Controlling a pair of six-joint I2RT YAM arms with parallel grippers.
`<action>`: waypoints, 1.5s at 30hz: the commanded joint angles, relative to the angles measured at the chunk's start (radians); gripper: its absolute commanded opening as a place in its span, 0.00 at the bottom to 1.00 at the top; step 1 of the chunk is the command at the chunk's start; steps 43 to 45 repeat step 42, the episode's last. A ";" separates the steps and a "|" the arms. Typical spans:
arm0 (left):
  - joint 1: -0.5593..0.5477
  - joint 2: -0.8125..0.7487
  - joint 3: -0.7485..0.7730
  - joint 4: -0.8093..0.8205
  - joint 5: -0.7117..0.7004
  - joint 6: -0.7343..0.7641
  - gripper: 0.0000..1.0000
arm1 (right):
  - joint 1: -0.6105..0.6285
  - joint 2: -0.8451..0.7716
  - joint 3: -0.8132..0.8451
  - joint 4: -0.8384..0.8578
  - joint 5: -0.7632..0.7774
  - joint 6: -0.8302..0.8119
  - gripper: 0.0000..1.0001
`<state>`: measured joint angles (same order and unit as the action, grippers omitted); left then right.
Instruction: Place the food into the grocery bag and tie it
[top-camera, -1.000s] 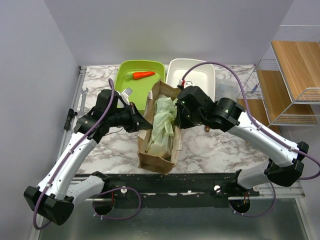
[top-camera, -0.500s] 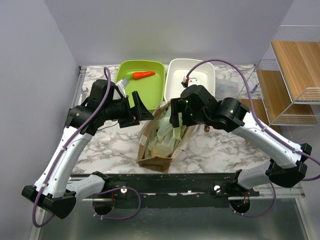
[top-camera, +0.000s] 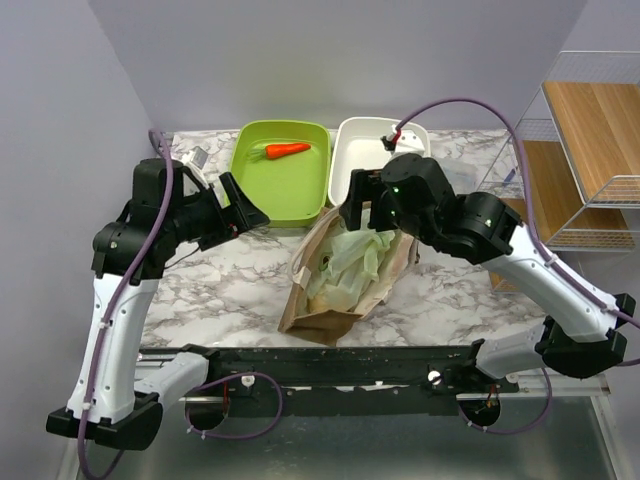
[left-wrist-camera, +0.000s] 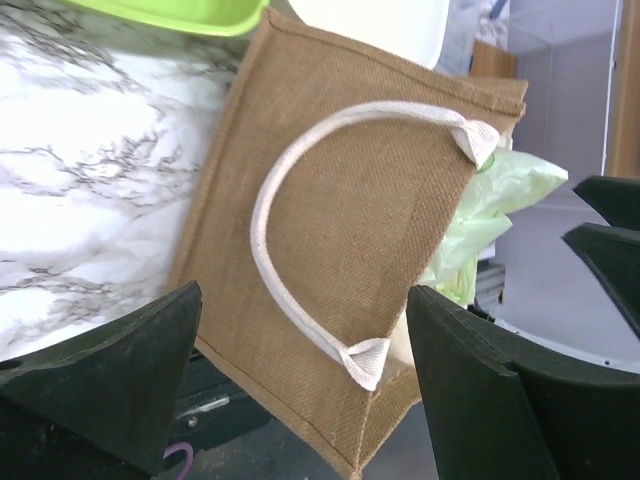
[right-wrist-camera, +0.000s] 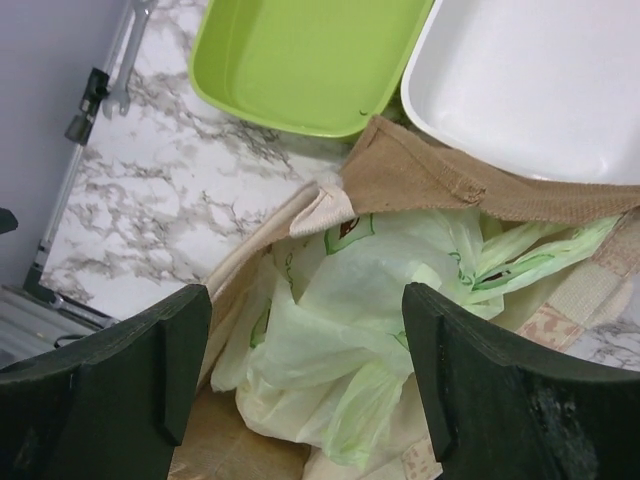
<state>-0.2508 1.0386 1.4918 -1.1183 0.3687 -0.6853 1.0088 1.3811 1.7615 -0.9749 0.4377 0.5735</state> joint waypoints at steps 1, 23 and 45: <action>0.081 -0.053 0.031 -0.037 -0.029 0.059 0.84 | 0.007 -0.063 -0.003 0.095 0.085 -0.019 0.84; 0.141 -0.561 -0.267 0.288 -0.475 0.094 0.99 | 0.007 -0.254 -0.257 0.217 0.182 0.031 1.00; 0.141 -0.586 -0.308 0.361 -0.513 0.145 0.99 | 0.007 -0.306 -0.342 0.269 0.163 0.076 1.00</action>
